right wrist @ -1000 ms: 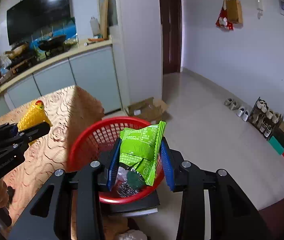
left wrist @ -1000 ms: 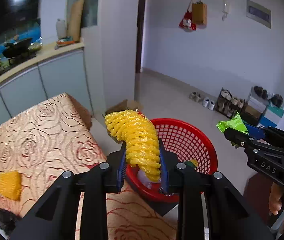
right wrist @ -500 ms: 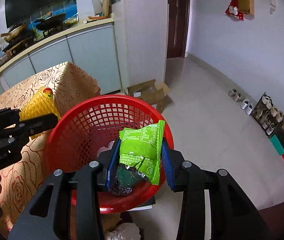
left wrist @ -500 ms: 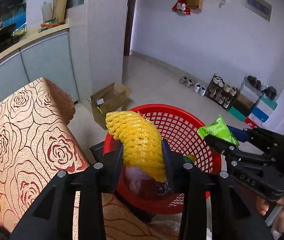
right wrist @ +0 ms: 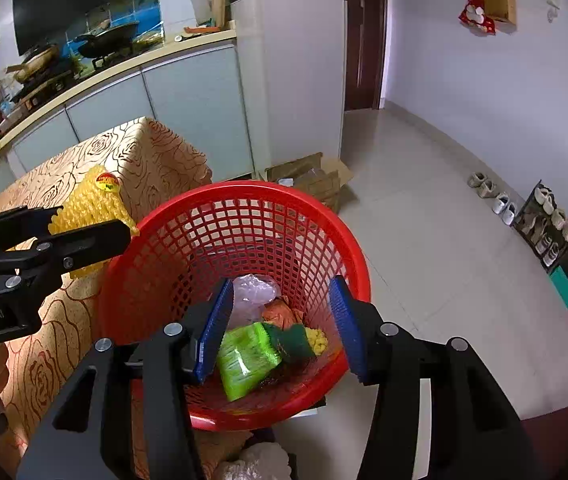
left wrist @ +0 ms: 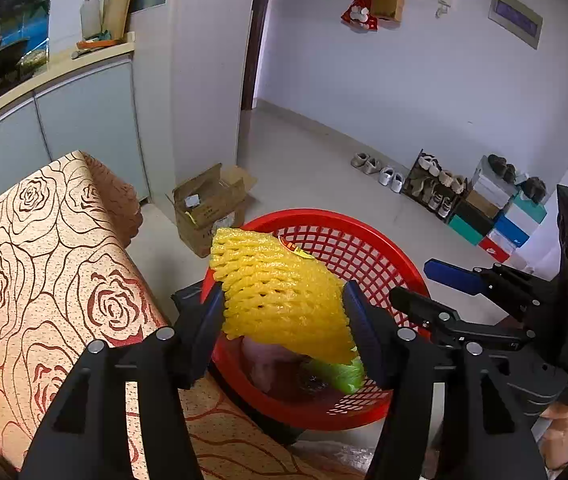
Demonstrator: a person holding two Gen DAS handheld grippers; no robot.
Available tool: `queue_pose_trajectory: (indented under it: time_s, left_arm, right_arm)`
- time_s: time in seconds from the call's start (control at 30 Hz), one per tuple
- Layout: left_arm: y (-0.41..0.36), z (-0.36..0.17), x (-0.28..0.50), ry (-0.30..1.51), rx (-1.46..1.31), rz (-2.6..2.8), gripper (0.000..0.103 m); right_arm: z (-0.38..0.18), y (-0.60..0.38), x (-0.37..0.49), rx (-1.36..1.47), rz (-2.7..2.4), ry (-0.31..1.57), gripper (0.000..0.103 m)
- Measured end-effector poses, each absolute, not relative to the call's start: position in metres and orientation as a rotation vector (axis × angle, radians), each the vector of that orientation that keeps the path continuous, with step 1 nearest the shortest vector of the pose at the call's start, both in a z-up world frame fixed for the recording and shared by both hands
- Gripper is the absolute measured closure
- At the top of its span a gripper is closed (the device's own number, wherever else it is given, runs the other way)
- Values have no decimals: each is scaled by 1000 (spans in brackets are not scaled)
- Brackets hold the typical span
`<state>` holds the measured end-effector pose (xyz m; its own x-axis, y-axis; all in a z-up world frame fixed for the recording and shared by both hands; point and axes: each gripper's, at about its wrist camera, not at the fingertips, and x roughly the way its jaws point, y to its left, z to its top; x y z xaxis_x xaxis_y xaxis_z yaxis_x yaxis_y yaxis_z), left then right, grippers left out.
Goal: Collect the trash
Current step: 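Carry the yellow foam net and green packet to the red basket and open both tools, then move both tools back over the table toward the remaining trash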
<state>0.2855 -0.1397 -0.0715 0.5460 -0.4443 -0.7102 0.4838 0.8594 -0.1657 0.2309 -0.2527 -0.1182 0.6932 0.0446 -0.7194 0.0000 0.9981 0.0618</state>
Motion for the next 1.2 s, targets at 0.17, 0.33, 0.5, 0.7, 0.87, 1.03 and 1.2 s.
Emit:
queue_pose_trajectory:
  time_s: [0.17,0.33,0.5,0.7,0.87,1.03,1.2]
  left_arm:
    - [-143,-70,284,820,68,-552,40]
    - [-141,-70,285,826,61,-550,28]
    - [-138,-65,282,820,56,-543,24]
    - [-134,-60,277,811,55,-529,22]
    - [-125,-48,267,777,58,-505,22]
    - [-104,-32,253,735,38,-458,22]
    - [-72,-17,234,697,4,-400,22]
  right_arm:
    - [-114,-257,227,71,7,790,54]
    - [-112,-260,224,75,-1,783,54]
    - [-114,-261,221,82,-6,785,54]
    - [-110,-264,214,96,-10,778,54]
    - [-100,-262,204,95,-7,752,54]
    - [-89,-255,195,95,9,722,54]
    - [-78,-239,187,90,37,694,54]
